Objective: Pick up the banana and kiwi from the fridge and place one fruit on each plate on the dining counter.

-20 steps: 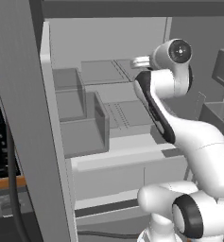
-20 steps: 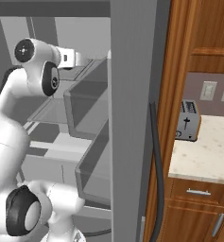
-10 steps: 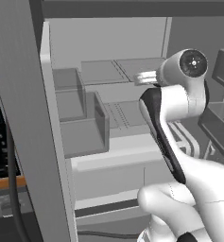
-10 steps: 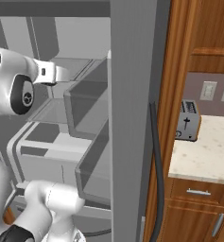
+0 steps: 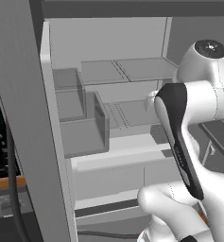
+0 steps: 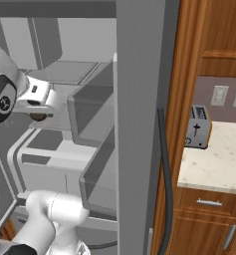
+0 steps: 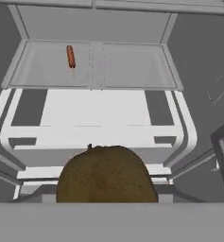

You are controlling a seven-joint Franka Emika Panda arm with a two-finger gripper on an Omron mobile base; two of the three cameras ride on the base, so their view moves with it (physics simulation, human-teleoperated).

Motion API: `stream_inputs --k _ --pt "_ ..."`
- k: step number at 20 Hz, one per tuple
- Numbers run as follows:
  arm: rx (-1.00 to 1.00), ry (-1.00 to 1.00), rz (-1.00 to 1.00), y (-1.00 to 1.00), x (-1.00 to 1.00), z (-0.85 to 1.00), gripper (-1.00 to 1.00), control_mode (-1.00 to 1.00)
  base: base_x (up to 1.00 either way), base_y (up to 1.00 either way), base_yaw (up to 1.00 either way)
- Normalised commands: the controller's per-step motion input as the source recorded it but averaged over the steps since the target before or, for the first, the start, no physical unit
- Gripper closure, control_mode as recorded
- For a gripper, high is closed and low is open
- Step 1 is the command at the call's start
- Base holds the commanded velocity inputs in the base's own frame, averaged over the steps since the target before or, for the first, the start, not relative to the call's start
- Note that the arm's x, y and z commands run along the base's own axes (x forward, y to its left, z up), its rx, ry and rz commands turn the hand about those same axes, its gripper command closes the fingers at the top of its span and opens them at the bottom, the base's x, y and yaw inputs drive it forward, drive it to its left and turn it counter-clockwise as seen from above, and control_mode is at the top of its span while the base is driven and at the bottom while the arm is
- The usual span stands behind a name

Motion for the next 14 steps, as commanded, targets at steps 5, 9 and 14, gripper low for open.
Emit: stream_inputs --k 5,9,14 --pt "0.09 0.33 -0.01 -0.16 -0.27 -0.77 1.0 -1.0 0.0 0.0 0.0" --pt "0.11 0.15 -0.05 -0.27 0.0 -0.6 1.0 -1.0 0.0 0.0 0.0" --pt "0.0 0.02 -0.03 0.0 0.0 -0.68 1.0 -1.0 0.0 0.0 0.0"
